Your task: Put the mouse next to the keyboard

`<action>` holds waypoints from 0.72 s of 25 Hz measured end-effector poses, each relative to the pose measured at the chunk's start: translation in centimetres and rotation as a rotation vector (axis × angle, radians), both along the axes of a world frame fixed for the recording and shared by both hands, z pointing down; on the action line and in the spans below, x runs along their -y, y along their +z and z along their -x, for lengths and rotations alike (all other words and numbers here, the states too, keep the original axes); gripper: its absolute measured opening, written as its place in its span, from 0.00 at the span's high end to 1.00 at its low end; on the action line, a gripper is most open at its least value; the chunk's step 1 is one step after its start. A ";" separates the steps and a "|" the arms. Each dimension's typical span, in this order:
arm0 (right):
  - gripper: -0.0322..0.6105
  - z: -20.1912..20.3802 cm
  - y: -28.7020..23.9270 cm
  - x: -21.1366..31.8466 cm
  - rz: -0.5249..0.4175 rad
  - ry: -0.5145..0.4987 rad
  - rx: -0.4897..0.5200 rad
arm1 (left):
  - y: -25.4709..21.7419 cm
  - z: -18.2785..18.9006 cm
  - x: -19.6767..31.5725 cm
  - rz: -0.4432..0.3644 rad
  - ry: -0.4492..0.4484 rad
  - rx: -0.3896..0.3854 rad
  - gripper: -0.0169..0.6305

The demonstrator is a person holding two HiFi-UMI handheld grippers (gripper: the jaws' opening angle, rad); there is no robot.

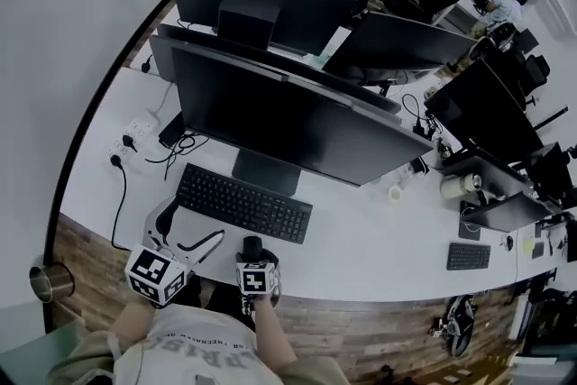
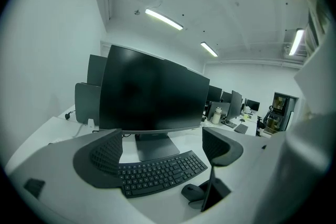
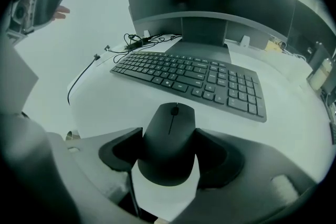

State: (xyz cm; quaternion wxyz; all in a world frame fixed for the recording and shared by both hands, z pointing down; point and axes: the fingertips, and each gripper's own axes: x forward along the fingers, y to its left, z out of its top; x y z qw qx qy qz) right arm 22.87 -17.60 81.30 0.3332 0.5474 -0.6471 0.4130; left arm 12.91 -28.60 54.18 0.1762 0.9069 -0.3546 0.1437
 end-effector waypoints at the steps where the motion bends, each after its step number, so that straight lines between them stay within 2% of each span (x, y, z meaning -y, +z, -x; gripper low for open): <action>1: 0.46 -0.2 -0.2 -0.2 -0.003 0.005 0.011 | 0.0 -0.4 -0.2 0.001 0.003 0.000 0.27; 7: 0.46 -3.9 -2.6 -0.4 -0.071 0.053 0.004 | -0.5 -2.8 -0.7 -0.007 0.018 -0.007 0.27; 18: 0.46 -18.1 -4.2 -0.9 -0.110 0.240 -0.070 | 0.5 -8.3 -2.2 0.006 0.040 -0.001 0.27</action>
